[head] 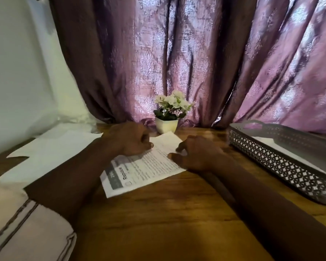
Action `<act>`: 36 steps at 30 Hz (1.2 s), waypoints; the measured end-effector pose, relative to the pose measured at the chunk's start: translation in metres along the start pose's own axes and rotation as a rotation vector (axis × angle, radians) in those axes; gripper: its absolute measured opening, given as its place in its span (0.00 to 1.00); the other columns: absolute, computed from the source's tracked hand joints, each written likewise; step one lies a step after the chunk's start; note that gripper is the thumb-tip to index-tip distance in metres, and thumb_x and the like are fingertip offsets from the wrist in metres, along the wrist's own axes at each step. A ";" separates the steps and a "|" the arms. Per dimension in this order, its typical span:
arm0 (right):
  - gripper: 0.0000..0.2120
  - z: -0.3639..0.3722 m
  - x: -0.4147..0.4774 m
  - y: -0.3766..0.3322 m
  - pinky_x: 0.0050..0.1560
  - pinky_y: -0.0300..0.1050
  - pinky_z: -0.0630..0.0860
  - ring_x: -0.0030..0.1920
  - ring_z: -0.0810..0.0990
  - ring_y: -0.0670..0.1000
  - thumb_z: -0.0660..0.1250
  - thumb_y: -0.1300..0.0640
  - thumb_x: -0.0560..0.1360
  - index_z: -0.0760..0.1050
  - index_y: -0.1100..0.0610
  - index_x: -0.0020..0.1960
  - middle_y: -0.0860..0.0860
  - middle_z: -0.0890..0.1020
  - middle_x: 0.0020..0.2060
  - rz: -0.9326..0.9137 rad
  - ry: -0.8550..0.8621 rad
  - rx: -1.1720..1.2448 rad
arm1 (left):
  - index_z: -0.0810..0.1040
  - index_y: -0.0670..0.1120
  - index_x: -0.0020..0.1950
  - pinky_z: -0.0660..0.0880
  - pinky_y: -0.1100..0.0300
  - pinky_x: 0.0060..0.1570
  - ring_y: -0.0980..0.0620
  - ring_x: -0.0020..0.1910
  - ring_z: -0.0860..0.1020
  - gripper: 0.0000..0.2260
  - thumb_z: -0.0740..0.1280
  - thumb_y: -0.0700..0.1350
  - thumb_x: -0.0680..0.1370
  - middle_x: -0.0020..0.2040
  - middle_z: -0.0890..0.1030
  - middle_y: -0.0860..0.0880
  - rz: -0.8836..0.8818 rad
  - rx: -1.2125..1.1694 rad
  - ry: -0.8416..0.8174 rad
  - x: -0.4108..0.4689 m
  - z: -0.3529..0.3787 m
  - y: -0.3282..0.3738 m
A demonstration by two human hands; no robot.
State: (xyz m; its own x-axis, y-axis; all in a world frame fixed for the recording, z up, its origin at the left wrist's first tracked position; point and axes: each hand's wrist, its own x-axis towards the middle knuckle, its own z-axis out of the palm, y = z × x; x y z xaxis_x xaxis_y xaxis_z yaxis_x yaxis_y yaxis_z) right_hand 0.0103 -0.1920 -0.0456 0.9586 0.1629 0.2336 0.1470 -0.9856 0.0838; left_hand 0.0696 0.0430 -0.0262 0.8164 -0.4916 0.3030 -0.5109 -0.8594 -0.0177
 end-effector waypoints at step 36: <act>0.25 0.006 -0.001 -0.003 0.50 0.46 0.76 0.48 0.81 0.50 0.65 0.33 0.76 0.80 0.51 0.61 0.48 0.84 0.49 0.113 0.482 0.814 | 0.85 0.43 0.60 0.83 0.49 0.55 0.44 0.53 0.87 0.17 0.78 0.36 0.72 0.54 0.88 0.46 -0.255 -0.819 -0.044 -0.070 -0.064 -0.018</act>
State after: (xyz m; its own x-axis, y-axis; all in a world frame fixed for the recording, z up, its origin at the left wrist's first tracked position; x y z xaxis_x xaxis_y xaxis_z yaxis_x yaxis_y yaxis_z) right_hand 0.0106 -0.1897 -0.0518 0.8004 -0.1126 0.5888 0.3588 -0.6969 -0.6210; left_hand 0.0040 0.1020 0.0140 0.9336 -0.3170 0.1672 -0.3303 -0.5800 0.7446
